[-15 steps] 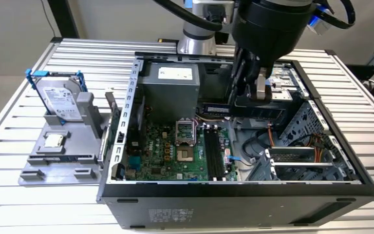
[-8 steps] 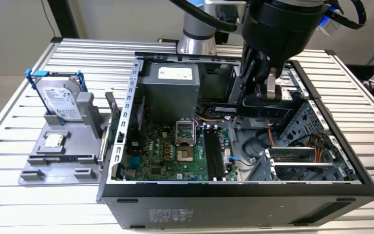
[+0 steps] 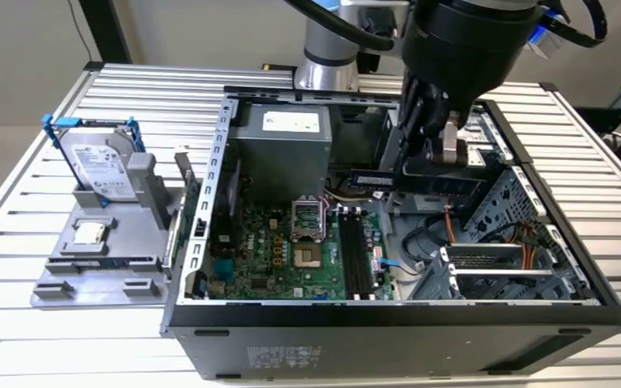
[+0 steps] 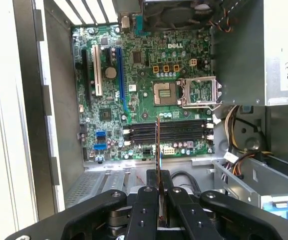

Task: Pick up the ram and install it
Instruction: 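Pick up the ram and move it above insertion slot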

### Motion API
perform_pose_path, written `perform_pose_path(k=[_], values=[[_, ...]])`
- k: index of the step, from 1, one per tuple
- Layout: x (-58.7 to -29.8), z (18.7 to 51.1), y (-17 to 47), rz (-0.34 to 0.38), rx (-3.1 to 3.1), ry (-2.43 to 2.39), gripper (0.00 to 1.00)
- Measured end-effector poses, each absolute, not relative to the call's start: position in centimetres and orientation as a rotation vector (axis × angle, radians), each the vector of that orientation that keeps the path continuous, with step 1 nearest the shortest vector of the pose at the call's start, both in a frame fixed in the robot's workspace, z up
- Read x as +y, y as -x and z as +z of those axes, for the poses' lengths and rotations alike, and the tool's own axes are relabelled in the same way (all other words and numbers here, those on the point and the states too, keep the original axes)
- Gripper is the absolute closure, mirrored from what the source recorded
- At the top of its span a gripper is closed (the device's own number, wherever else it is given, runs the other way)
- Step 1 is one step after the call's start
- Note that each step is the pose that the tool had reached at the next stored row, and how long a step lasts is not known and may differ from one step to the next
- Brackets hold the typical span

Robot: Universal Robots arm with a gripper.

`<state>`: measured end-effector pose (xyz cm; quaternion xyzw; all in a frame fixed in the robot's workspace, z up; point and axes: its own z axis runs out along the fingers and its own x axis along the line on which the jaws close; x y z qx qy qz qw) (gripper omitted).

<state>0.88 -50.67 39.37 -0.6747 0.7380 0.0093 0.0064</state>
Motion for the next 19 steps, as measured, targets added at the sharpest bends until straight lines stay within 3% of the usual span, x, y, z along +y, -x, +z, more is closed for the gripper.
perform_pose_path(k=[19], values=[[-46.9, 39.4, -0.9, 0.029, 2.309, 2.111, 1.0]])
